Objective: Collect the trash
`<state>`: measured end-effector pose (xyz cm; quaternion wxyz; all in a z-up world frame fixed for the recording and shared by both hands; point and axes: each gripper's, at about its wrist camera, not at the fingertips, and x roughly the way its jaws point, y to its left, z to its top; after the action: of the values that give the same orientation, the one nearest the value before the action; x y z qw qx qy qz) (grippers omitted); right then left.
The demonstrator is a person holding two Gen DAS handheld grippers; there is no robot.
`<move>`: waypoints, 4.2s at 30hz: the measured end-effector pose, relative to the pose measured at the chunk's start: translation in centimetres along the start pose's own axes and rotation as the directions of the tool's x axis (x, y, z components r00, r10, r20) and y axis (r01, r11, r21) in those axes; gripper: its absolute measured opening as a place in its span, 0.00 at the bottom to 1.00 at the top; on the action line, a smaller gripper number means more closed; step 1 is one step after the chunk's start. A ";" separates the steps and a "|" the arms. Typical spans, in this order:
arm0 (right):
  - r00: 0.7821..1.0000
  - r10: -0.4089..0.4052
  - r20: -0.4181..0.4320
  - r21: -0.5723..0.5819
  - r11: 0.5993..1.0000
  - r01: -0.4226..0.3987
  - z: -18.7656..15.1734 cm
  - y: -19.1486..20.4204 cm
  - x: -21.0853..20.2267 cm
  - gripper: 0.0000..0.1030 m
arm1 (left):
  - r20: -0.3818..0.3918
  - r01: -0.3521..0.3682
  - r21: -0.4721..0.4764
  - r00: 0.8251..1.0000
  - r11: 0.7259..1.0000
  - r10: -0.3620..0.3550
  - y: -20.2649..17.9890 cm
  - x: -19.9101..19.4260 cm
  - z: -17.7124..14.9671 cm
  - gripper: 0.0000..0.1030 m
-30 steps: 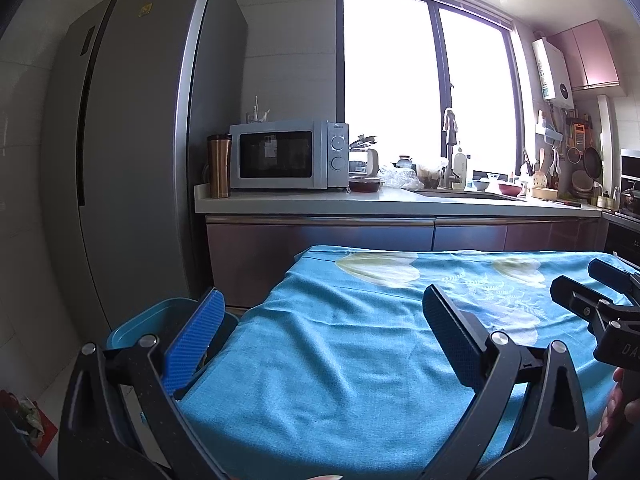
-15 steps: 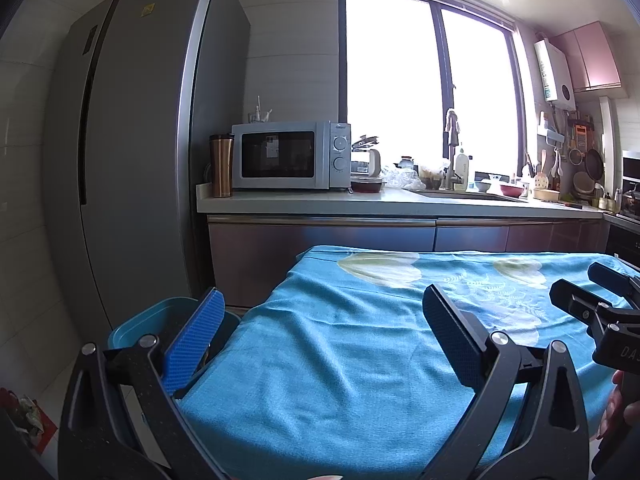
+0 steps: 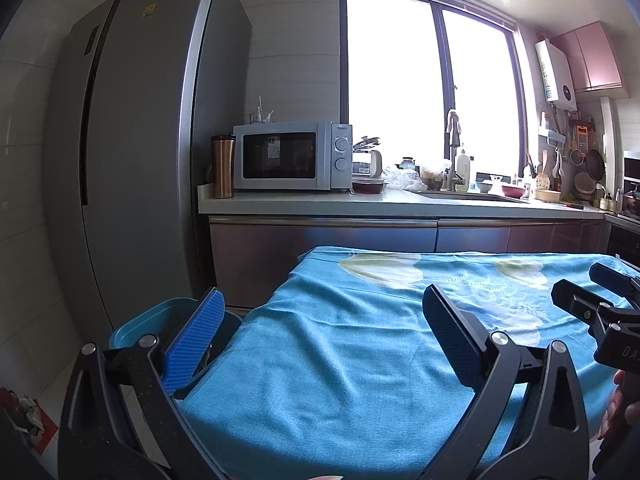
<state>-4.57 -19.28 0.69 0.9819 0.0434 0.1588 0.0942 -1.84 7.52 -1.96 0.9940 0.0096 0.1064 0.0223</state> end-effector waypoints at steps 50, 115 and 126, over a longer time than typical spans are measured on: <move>1.000 -0.005 0.006 0.011 1.000 0.005 -0.1 0.3 -0.1 0.93 | 0.003 -0.013 0.002 1.000 1.000 0.013 -0.2 -0.5 0.5 0.95; 1.000 0.001 -0.007 0.025 1.000 -0.001 -0.1 0.4 0.0 0.93 | -0.020 -0.027 0.000 0.999 1.000 0.027 -0.7 -0.7 0.2 0.95; 1.000 0.001 -0.007 0.027 1.000 -0.001 -0.1 0.3 0.0 0.93 | -0.025 -0.025 -0.003 0.999 1.000 0.024 -0.7 -0.6 0.2 0.95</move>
<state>-4.64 -18.94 0.68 0.9806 0.0563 0.1632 0.0929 -2.39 6.80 -1.62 0.9923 0.0088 0.1186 0.0348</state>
